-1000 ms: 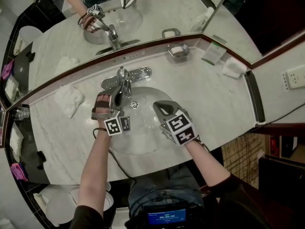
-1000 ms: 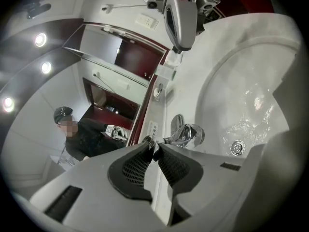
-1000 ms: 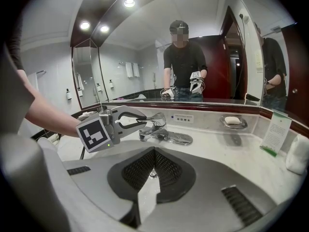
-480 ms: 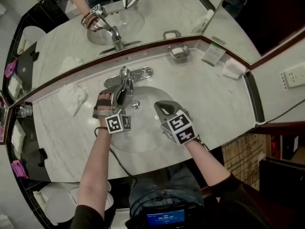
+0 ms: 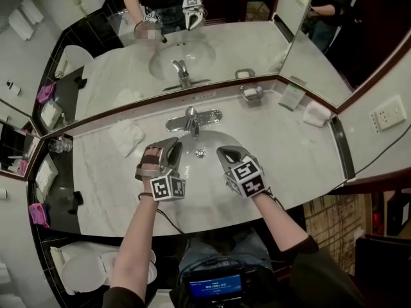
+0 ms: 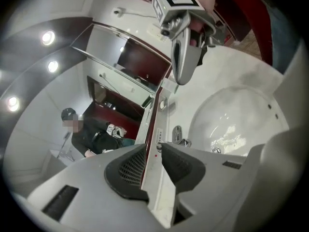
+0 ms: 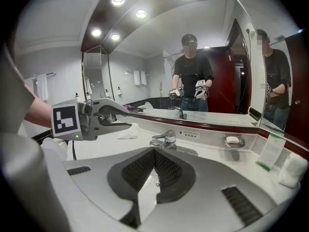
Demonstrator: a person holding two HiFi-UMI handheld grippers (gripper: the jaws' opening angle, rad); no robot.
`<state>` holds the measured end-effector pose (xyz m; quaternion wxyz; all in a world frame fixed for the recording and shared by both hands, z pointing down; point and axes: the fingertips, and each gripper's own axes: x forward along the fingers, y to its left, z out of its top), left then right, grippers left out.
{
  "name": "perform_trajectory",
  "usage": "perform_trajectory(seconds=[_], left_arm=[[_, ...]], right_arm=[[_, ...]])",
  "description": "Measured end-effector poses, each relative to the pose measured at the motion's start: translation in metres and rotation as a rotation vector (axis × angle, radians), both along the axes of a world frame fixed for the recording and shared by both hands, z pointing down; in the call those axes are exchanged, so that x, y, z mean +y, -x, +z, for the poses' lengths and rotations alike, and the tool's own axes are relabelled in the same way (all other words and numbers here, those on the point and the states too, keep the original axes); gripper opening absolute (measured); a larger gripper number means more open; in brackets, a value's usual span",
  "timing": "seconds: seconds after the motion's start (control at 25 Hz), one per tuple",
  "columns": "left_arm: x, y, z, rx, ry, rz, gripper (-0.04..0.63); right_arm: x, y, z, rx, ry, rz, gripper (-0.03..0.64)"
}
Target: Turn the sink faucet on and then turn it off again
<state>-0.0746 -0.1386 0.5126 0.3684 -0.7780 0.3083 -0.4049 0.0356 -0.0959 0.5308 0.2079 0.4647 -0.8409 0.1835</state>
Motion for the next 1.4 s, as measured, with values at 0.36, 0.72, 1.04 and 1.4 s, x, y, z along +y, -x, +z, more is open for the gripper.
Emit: perform_trajectory(seconds=[0.36, 0.72, 1.04, 1.4], left_arm=[[0.06, 0.02, -0.09, 0.448, 0.24, -0.19, 0.0], [0.113, 0.036, -0.112, 0.868, 0.596, -0.219, 0.0], [0.128, 0.044, -0.101, 0.974, 0.66, -0.241, 0.0], [0.124, 0.045, -0.1, 1.014, 0.647, -0.265, 0.0]], right_arm=[[0.023, 0.002, -0.047, -0.011, -0.061, -0.032, 0.021], [0.046, -0.009, -0.053, 0.008, -0.067, -0.011, 0.021], [0.06, -0.028, -0.059, 0.009, -0.069, 0.028, 0.021], [0.058, -0.041, -0.057, 0.004, -0.068, 0.06, 0.021]])
